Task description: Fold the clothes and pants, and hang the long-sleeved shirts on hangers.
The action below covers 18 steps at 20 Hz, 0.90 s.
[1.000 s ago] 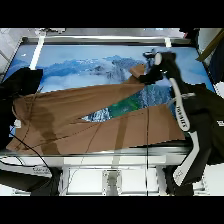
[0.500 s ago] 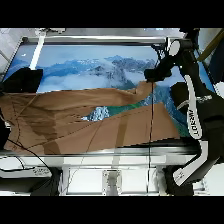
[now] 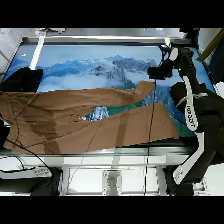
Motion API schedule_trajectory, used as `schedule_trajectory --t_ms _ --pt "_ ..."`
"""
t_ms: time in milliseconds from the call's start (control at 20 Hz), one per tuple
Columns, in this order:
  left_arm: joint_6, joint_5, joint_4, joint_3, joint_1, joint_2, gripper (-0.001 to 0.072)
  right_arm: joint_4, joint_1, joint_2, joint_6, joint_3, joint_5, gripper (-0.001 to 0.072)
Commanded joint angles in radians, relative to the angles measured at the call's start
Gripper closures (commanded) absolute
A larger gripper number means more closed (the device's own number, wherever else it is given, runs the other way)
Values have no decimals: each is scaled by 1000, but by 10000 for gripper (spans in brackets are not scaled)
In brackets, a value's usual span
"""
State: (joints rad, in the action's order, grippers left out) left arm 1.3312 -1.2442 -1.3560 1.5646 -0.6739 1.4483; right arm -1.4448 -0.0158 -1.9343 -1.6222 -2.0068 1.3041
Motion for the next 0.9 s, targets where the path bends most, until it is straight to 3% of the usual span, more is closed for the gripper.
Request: schedule_trajectory --t_ms 0,200,850 --pt "0 0 2 0 -1 -1 675 69 85 -60 -40 0 -81 345" --pt "-1 -18 2 0 -1 -1 675 348 183 -127 52 0 -92 261" --pt "-1 -49 2 0 -1 5 675 394 146 -198 126 0 -130 262"
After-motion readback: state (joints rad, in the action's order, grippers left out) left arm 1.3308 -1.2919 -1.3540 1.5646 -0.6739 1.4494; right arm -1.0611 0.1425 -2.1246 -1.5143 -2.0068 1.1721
